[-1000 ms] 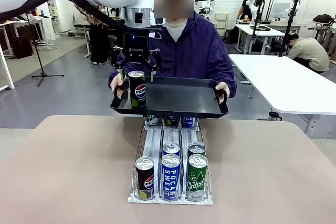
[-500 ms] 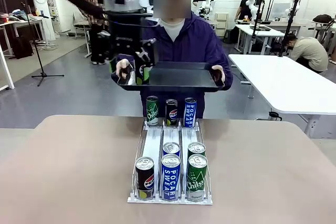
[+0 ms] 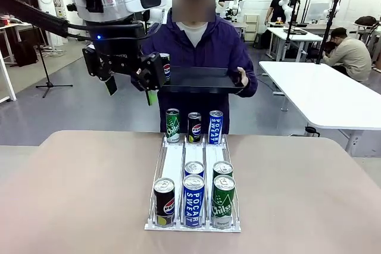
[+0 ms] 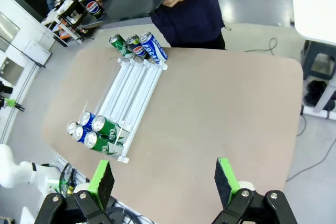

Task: Retrieve and hand over the desired beverage to the person.
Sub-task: Place the picked can on the Handle tray extended by the person.

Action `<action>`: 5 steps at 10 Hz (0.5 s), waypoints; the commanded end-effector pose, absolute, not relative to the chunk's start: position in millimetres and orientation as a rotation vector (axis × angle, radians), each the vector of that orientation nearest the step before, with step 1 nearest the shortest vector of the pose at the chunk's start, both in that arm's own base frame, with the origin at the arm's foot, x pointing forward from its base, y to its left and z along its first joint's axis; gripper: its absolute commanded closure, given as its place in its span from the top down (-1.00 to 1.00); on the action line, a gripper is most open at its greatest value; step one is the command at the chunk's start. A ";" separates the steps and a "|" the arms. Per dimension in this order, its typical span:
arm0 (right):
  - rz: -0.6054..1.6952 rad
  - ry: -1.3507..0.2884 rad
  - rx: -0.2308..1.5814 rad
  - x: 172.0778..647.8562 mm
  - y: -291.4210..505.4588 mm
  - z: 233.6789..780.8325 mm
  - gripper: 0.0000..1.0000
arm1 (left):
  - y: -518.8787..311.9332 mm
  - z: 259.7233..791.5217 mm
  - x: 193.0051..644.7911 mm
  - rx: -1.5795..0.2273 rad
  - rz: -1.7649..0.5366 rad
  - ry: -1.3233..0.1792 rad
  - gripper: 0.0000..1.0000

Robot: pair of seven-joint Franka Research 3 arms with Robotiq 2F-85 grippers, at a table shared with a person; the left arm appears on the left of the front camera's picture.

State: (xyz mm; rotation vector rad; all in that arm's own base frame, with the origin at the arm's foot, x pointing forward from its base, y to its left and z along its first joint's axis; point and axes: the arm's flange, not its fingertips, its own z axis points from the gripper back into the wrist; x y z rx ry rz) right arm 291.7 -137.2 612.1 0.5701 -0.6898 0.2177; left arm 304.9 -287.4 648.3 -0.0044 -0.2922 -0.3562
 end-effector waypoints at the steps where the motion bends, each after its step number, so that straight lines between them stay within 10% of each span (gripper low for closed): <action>1: 0.238 -0.704 0.601 294.0 -138.0 612.3 1.00 | -279.9 647.6 310.0 0.005 -0.349 -0.281 1.00; 5: 0.238 -0.704 0.601 294.0 -138.0 612.3 1.00 | -279.9 647.6 310.0 0.005 -0.349 -0.281 1.00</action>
